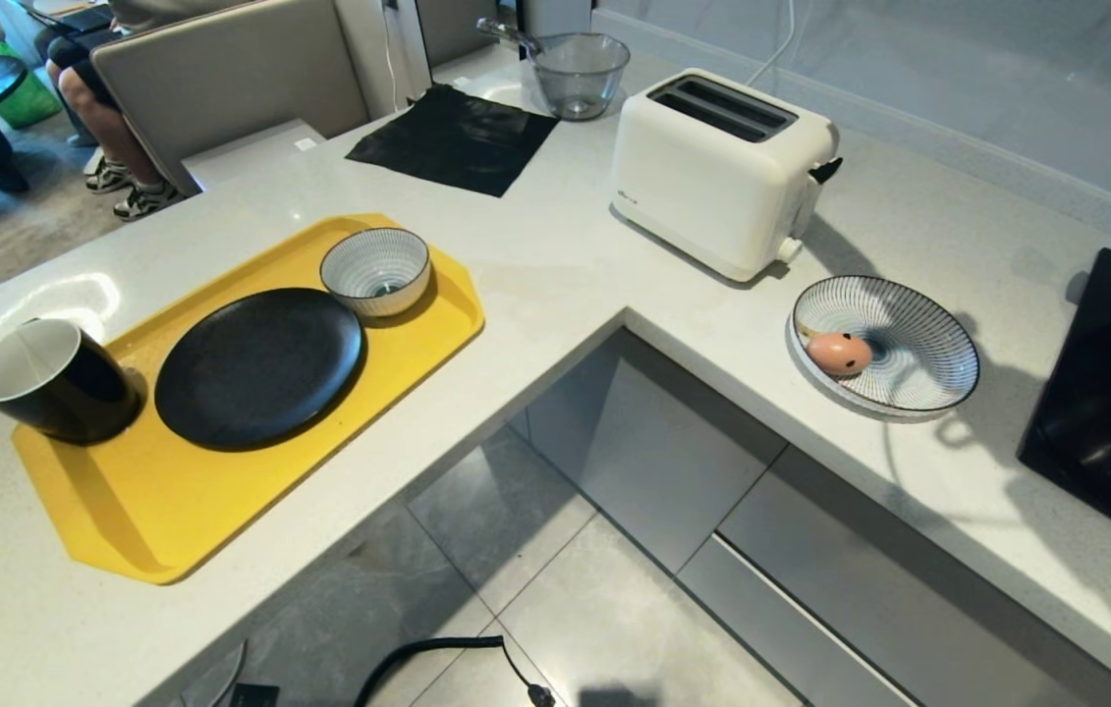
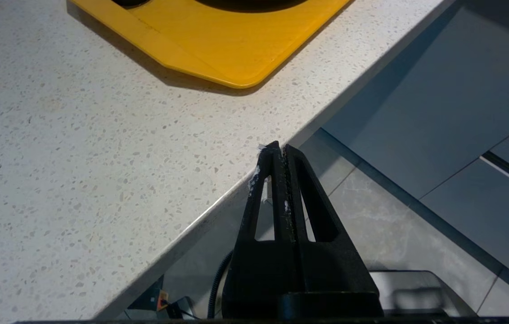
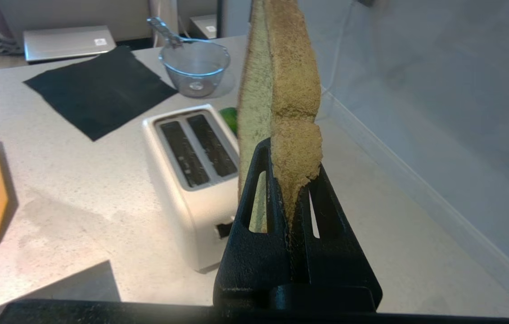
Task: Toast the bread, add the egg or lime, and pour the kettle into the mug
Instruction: Put the baked bread on a plate
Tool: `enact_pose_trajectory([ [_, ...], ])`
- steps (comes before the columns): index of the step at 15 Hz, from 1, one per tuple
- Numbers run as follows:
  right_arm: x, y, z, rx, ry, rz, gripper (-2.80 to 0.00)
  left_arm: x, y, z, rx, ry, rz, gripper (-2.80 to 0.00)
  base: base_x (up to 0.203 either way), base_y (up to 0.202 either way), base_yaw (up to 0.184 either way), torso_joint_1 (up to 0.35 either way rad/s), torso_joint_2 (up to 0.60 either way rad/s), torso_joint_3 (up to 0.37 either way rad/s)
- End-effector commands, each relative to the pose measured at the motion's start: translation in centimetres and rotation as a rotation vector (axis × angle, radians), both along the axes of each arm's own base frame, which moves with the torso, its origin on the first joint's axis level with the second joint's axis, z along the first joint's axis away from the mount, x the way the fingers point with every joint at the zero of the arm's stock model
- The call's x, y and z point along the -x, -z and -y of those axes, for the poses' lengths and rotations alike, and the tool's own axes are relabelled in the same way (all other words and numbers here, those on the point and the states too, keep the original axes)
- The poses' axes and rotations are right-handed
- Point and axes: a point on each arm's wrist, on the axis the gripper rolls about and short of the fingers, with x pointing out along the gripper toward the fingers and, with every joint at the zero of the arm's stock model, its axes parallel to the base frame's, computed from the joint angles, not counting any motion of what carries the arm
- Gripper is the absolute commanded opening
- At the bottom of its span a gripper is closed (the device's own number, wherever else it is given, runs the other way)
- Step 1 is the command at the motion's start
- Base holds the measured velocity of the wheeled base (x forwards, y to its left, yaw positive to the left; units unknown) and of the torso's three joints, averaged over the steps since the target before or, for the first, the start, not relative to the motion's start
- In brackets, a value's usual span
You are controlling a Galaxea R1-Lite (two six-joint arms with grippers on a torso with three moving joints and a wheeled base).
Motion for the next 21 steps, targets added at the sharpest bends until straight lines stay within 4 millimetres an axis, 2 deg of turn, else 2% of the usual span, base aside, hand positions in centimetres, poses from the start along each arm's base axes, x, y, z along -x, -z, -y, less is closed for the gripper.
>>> enact_pose_trajectory([
  [1,0.6,0.2,0.2,0.006,0.004,-0.002,-2.80,-0.1,0.4,0.0,0.000,-0.001,-0.013,-2.80,0.000,0.000,0.000,0.000,0.00,0.000],
  [3,1.1,1.0,0.0,0.026,-0.002,-0.023,-2.80,-0.1,0.4,0.0,0.000,-0.001,-0.013,-2.80,0.000,0.000,0.000,0.000,0.00,0.000],
  [6,1.6,1.0,0.2,-0.052,0.011,-0.027,-2.80,-0.1,0.4,0.0,0.000,-0.001,-0.013,-2.80,0.000,0.000,0.000,0.000,0.00,0.000],
  [10,1.4,1.1,0.3,-0.070,0.050,-0.031,-2.80,-0.1,0.4,0.0,0.000,-0.001,-0.013,-2.80,0.000,0.000,0.000,0.000,0.00,0.000],
  [16,0.4,0.8,0.0,-0.058,-0.001,-0.026,-2.80,-0.1,0.4,0.0,0.000,-0.001,-0.013,-2.80,0.000,0.000,0.000,0.000,0.00,0.000],
  [21,0.6,0.7,-0.1,-0.033,-0.032,-0.015,-2.80,-0.1,0.4,0.0,0.000,-0.001,-0.013,-2.80,0.000,0.000,0.000,0.000,0.00,0.000],
])
